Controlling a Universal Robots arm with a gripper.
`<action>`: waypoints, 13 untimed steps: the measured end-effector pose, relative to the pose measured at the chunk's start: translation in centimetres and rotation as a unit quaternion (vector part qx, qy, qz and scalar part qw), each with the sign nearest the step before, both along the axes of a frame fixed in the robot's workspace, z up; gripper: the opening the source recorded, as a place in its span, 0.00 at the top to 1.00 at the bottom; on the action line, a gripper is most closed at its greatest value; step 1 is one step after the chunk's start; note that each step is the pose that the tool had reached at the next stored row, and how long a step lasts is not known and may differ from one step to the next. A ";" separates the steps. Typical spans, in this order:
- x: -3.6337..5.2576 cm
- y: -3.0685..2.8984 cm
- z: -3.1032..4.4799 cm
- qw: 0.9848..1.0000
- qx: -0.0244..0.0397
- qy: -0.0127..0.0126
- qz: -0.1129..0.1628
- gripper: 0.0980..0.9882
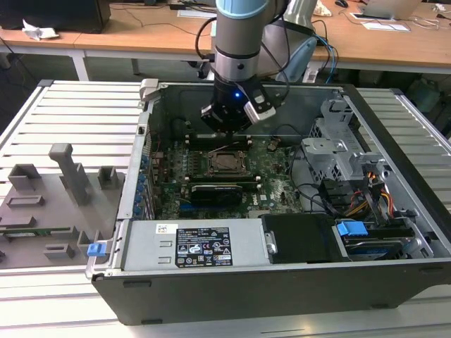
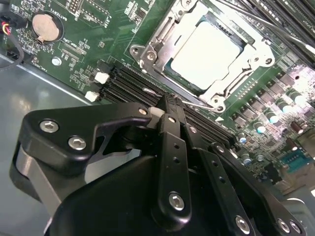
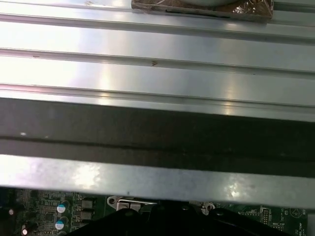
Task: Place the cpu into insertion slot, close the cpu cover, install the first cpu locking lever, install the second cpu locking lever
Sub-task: 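Install the first cpu locking lever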
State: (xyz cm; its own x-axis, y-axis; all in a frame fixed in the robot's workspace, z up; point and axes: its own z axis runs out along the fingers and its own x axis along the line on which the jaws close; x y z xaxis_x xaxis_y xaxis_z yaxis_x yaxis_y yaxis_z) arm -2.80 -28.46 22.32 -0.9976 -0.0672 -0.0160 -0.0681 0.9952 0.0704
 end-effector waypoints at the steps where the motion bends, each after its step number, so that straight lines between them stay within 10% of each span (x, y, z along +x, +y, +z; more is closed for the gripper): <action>1: 0.13 0.03 -0.08 1.000 -0.001 0.000 0.000 0.99; 13: 0.97 0.20 -1.29 1.000 -0.007 0.002 0.000 0.99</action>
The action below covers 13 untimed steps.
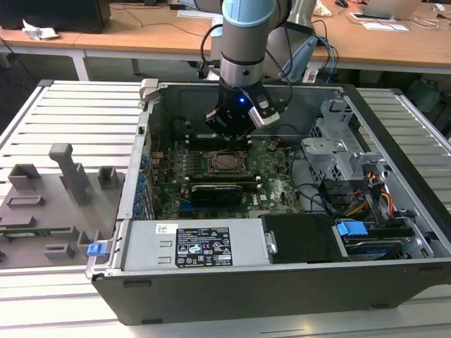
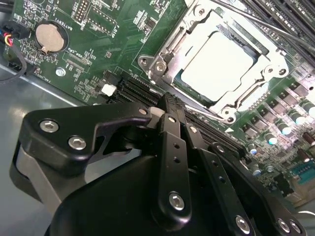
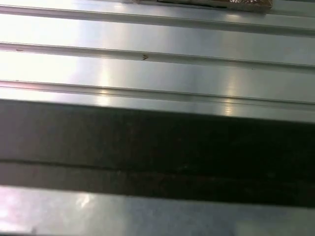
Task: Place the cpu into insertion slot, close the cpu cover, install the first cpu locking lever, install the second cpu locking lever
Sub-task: 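Install the first cpu locking lever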
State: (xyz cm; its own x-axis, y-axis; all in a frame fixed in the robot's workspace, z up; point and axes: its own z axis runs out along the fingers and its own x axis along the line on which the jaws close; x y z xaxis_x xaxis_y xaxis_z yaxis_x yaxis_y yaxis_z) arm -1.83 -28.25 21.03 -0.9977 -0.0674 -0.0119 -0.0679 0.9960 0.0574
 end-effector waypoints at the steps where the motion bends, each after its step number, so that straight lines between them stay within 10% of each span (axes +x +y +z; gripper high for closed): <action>1: 0.03 0.00 -0.11 1.000 -0.001 0.000 0.000 0.99; 9: 0.16 0.09 -0.75 1.000 -0.023 0.001 0.000 0.99; 13: 0.29 0.21 -0.96 1.000 -0.023 0.002 0.000 0.99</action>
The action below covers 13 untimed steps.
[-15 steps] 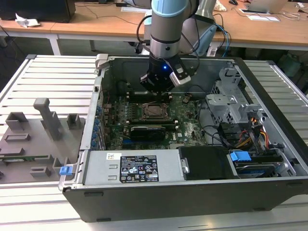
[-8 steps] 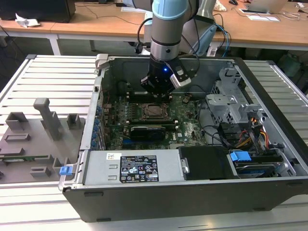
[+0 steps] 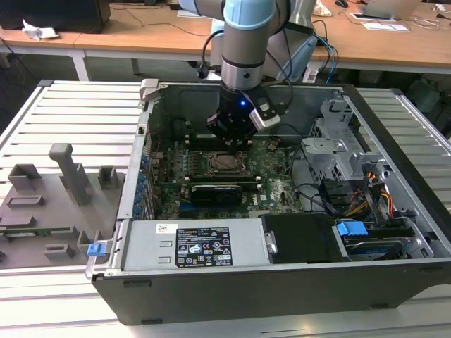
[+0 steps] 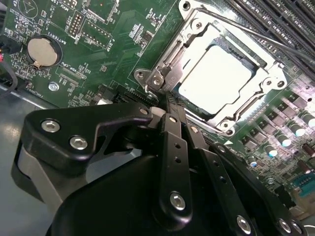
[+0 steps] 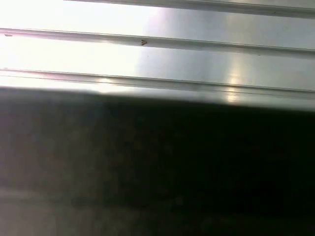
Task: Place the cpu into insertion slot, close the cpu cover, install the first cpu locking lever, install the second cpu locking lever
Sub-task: 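Install the first cpu locking lever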
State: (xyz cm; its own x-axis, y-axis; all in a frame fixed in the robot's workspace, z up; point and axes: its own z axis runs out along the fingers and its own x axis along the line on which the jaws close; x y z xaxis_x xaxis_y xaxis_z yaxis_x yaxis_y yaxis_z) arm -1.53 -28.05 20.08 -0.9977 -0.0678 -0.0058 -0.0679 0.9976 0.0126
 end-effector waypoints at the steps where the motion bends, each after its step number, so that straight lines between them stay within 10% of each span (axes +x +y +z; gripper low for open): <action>1: 0.05 0.02 -0.05 1.000 0.003 0.000 0.000 0.99; 13: 0.07 0.00 1.28 1.000 0.009 0.000 0.000 0.99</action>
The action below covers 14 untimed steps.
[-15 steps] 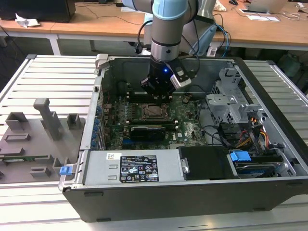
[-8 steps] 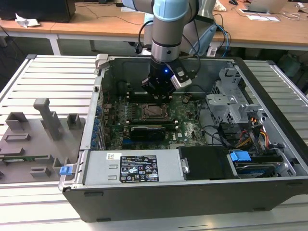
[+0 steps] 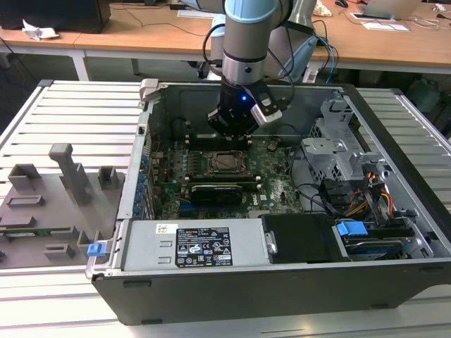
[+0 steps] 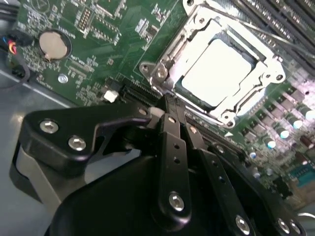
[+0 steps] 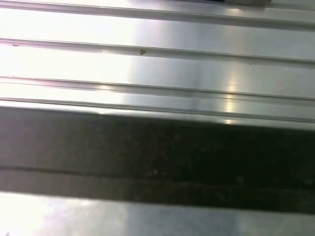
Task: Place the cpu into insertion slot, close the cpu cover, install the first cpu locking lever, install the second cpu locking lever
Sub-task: 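Install the first cpu locking lever, then install the second cpu locking lever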
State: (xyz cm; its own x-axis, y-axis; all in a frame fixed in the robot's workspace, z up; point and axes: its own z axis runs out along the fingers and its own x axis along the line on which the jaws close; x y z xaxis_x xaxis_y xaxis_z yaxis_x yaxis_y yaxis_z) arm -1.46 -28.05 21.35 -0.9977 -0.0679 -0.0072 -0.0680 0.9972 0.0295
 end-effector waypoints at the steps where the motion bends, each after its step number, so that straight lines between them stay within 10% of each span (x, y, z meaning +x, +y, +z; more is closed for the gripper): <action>1: 0.00 -0.05 0.01 1.000 0.000 0.000 0.000 0.99; 14: 0.00 -0.42 0.00 1.000 0.000 0.000 0.000 0.99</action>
State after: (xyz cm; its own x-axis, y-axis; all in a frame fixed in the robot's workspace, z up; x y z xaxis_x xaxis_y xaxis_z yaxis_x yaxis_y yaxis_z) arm -1.47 -28.47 21.36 -0.9977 -0.0677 -0.0072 -0.0679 0.9973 0.0294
